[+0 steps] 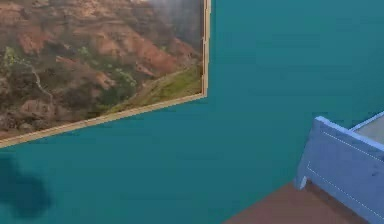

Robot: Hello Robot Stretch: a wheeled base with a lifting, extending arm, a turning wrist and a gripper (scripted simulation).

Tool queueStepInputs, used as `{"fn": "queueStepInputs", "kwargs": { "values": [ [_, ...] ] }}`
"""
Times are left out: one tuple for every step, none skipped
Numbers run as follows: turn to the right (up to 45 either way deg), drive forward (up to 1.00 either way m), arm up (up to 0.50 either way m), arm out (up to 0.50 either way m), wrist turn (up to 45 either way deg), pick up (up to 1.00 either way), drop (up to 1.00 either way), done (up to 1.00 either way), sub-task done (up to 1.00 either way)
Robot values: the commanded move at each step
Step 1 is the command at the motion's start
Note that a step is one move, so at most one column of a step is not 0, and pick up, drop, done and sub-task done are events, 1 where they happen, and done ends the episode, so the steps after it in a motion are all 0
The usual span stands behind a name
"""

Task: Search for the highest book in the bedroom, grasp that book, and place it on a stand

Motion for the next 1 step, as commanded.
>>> {"fn": "queueStepInputs", "kwargs": {
  "values": [
    [45.0,0.0,0.0,0.0,0.0,0.0,0.0,0.0,0.0]
  ]
}}
